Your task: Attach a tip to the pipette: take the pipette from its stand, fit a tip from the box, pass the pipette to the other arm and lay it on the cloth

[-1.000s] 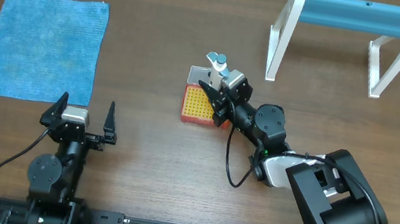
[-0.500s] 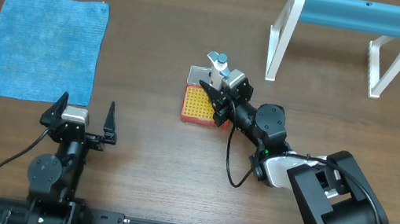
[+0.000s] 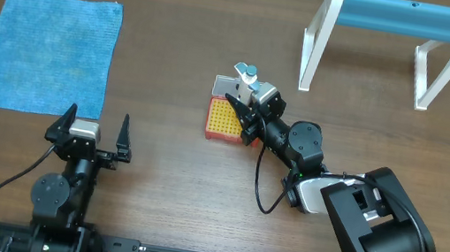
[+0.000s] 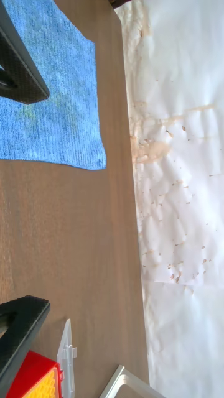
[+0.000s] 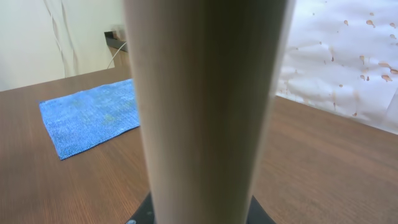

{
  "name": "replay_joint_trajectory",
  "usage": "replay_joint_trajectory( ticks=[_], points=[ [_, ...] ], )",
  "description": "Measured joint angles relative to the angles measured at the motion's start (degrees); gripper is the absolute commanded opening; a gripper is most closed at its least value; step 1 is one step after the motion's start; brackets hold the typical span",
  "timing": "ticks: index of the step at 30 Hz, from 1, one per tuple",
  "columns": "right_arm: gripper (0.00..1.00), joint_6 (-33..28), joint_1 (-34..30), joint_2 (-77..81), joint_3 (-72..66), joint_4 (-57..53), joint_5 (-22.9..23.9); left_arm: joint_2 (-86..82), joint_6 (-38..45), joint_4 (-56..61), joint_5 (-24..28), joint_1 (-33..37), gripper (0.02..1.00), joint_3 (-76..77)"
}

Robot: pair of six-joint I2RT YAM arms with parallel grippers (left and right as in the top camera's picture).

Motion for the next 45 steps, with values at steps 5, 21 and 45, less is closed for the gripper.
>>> replay_joint_trajectory(
  ticks=[5, 21, 45],
  points=[
    [0.08, 0.0, 0.0, 0.0, 0.0, -0.48, 0.0, 0.0, 0.0, 0.0, 0.0, 0.0, 0.996, 0.0],
    [0.08, -0.02, 0.0, -0.87, 0.48, -3.58, 0.0, 0.0, 0.0, 0.0, 0.0, 0.0, 0.996, 0.0],
    [0.08, -0.02, 0.0, -1.95, -0.39, -4.11, 0.2, 0.0, 0.0, 0.0, 0.0, 0.0, 0.996, 0.0]
  ],
)
